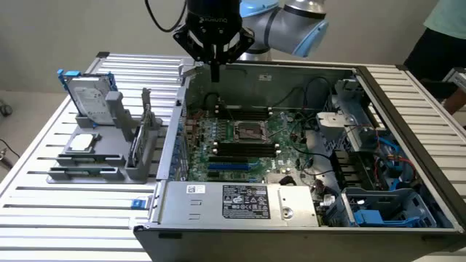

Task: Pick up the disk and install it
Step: 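Reach for the disk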

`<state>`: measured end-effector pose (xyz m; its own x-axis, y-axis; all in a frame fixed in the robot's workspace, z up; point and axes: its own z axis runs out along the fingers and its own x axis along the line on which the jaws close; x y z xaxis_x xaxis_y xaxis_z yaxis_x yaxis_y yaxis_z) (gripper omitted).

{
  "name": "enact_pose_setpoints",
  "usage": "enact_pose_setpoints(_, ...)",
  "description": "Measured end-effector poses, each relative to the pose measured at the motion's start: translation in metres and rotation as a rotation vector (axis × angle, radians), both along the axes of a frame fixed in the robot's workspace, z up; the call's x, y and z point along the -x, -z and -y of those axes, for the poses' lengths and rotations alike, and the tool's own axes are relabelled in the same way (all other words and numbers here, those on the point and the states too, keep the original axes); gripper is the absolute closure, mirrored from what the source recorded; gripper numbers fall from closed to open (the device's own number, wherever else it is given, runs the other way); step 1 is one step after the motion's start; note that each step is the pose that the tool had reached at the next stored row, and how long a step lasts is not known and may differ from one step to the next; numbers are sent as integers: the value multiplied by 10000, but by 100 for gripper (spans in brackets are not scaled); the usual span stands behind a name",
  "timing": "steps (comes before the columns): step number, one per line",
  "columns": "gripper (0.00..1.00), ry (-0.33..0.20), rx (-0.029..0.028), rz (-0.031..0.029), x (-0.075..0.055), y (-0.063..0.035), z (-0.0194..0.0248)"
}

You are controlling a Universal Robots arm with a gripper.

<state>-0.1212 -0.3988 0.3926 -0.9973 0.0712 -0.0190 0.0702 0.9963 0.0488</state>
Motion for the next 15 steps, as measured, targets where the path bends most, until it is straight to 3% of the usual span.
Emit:
enact_pose_setpoints(10, 89, 0, 1, 0, 3, 0, 0)
enact_pose_setpoints(15, 89, 0, -7, -25, 194, 3, -17)
